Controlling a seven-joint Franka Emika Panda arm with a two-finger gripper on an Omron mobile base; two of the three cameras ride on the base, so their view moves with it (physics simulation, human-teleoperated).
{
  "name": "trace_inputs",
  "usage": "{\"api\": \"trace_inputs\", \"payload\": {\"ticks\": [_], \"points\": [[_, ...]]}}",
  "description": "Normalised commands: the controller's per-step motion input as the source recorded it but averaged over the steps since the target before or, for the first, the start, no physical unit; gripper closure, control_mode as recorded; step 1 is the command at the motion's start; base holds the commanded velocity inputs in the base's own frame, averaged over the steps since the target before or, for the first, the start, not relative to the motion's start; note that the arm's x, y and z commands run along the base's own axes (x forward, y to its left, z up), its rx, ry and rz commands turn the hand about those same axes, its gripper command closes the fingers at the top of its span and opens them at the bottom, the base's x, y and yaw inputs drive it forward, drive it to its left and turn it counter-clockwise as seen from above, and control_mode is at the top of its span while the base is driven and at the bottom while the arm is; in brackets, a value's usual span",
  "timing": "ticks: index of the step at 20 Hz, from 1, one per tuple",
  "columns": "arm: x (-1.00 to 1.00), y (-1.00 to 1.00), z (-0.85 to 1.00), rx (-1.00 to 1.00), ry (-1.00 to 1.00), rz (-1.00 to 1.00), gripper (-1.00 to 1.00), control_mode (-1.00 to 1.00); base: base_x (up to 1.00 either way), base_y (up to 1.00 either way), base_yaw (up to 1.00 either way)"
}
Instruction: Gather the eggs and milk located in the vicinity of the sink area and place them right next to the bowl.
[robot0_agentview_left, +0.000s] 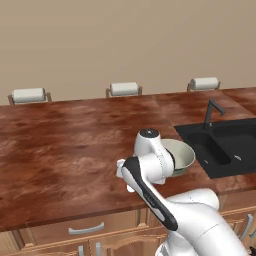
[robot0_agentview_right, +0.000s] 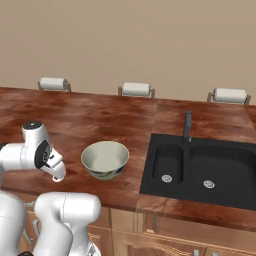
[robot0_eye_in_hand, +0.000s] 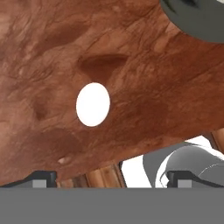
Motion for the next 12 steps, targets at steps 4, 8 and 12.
{"api": "trace_inputs", "payload": {"ticks": [4, 8, 12], "points": [[0.23, 0.0, -0.19, 0.0, 0.0, 0.0, -1.0, -1.0, 0.0, 0.0, 0.0], [0.17, 0.0, -0.22, 0.0, 0.0, 0.0, -1.0, -1.0, 0.0, 0.0, 0.0], [0.17, 0.01, -0.23, 0.0, 0.0, 0.0, -1.0, -1.0, 0.0, 0.0, 0.0]]}}
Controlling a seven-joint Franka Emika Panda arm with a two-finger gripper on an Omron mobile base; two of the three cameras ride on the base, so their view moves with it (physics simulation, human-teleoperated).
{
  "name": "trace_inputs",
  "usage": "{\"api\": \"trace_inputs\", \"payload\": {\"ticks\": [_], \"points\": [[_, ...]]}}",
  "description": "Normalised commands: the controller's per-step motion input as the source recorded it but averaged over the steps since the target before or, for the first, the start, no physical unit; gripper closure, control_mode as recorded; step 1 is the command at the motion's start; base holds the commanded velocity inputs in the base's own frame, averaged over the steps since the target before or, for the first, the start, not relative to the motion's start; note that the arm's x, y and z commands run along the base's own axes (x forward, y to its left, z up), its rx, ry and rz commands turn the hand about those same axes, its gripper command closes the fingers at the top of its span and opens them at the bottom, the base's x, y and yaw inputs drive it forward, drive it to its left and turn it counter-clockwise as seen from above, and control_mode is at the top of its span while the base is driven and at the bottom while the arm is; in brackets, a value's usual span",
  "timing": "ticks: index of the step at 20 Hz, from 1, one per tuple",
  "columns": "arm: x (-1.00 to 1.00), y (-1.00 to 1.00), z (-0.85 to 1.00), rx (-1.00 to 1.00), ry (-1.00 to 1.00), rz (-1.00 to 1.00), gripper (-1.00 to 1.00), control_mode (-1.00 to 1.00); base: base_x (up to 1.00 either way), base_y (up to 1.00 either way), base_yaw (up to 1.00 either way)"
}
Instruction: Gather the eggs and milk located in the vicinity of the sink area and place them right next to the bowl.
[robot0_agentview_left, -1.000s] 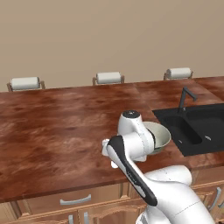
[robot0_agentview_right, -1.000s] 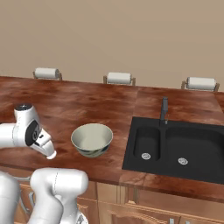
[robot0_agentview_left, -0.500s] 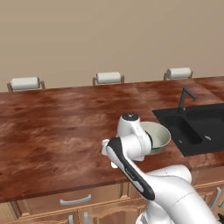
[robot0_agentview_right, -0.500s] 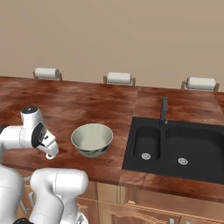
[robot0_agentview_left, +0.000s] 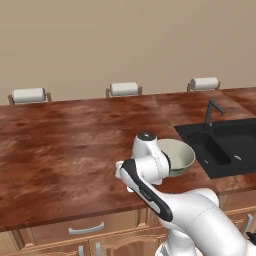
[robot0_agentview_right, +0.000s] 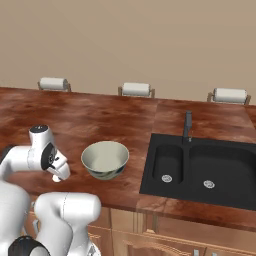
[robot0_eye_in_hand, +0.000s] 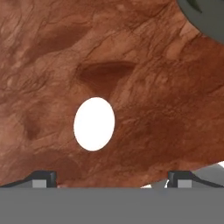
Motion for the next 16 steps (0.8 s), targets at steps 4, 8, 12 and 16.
{"api": "trace_inputs", "payload": {"ticks": [4, 8, 12, 16], "points": [[0.2, 0.02, -0.22, 0.0, 0.0, 0.0, -1.0, -1.0, 0.0, 0.0, 0.0], [0.22, 0.07, -0.22, 0.0, 0.0, 0.0, -1.0, -1.0, 0.0, 0.0, 0.0], [0.2, 0.08, -0.23, 0.0, 0.0, 0.0, -1.0, -1.0, 0.0, 0.0, 0.0], [0.19, 0.07, -0.24, 0.0, 0.0, 0.0, -1.0, -1.0, 0.0, 0.0, 0.0]]}}
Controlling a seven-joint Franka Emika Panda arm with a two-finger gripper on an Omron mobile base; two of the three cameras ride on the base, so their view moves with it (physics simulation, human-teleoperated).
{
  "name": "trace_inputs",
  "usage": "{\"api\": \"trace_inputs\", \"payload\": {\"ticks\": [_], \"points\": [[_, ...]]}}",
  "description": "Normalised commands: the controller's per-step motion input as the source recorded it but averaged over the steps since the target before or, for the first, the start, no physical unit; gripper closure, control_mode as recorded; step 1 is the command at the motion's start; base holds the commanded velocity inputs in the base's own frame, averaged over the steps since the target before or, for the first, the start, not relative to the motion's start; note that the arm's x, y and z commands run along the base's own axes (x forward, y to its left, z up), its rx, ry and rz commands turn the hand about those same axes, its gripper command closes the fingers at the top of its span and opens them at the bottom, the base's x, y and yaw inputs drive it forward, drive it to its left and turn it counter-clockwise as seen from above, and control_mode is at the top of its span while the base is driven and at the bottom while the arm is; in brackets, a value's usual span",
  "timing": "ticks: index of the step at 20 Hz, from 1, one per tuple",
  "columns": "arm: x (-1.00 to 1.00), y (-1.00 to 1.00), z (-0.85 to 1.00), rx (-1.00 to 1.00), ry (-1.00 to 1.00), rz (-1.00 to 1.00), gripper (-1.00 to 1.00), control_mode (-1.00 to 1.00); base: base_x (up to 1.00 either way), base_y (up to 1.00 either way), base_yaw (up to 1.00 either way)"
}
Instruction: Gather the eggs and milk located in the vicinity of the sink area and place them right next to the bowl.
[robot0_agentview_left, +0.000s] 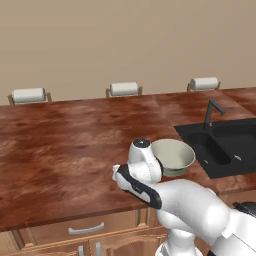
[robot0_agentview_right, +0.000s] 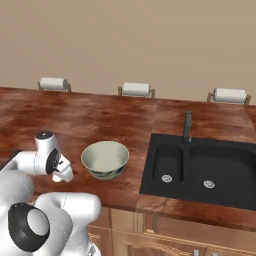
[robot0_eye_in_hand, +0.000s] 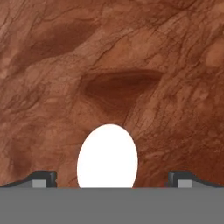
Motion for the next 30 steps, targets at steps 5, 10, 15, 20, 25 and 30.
{"api": "trace_inputs", "payload": {"ticks": [5, 10, 15, 20, 25, 30], "points": [[0.18, 0.05, -0.23, 0.0, 0.0, 0.0, -1.0, -1.0, 0.0, 0.0, 0.0], [0.14, 0.04, -0.25, 0.0, 0.0, 0.0, 1.0, -1.0, 0.0, 0.0, 0.0], [0.03, 0.06, -0.19, 0.0, 0.0, 0.0, 1.0, -1.0, 0.0, 0.0, 0.0], [0.0, 0.0, 0.0, 0.0, 0.0, 0.0, 1.0, -1.0, 0.0, 0.0, 0.0], [0.0, 0.0, 0.0, 0.0, -0.01, 0.0, 1.0, -1.0, 0.0, 0.0, 0.0], [0.03, -0.03, -0.03, -0.01, -0.03, -0.05, 1.0, -1.0, 0.0, 0.0, 0.0]]}}
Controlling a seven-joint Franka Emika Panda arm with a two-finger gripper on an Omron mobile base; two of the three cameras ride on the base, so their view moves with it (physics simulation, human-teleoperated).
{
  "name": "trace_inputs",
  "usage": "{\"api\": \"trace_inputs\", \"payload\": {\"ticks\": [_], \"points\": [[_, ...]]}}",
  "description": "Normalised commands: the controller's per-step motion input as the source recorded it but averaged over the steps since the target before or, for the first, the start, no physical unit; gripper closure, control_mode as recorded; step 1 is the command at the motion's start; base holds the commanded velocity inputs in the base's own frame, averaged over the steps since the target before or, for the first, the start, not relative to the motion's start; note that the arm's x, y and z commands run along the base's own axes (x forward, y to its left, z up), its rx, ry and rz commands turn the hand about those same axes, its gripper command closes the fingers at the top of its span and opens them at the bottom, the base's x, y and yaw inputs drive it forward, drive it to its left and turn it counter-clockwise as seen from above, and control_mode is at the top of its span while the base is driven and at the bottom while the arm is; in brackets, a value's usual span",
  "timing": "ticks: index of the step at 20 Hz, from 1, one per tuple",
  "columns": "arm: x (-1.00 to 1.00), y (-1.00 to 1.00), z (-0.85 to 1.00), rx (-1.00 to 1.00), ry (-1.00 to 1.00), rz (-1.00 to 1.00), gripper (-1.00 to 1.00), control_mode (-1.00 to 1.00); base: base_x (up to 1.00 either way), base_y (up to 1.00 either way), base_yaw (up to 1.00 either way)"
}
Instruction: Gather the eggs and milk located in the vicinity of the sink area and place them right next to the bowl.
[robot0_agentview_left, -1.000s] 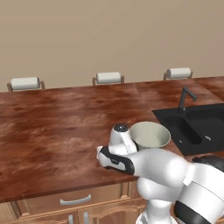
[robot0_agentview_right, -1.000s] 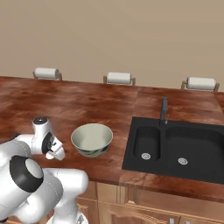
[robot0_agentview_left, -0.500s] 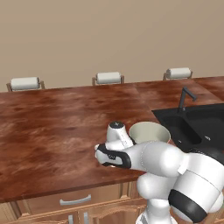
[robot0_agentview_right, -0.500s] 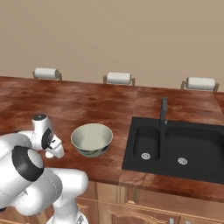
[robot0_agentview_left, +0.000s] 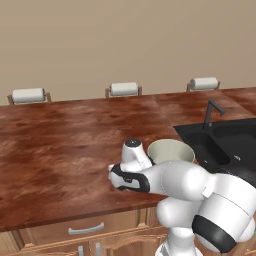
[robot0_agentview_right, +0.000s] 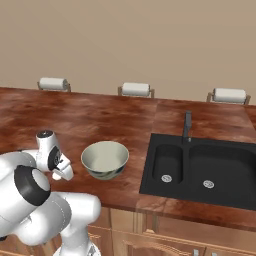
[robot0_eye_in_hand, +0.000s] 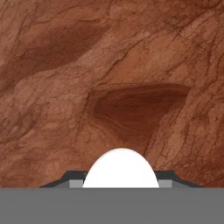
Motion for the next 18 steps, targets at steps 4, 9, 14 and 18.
{"api": "trace_inputs", "payload": {"ticks": [4, 9, 14, 18], "points": [[0.11, -0.13, -0.05, -0.02, -0.03, -0.1, 1.0, -1.0, 0.0, 0.0, 0.0], [0.16, -0.15, -0.05, -0.03, -0.04, -0.13, 1.0, -1.0, 0.0, 0.0, 0.0], [0.26, -0.12, -0.06, -0.02, -0.06, -0.15, 1.0, -1.0, 0.0, 0.0, 0.0], [0.26, -0.21, -0.1, -0.01, -0.08, -0.15, 1.0, -1.0, 0.0, 0.0, 0.0]]}}
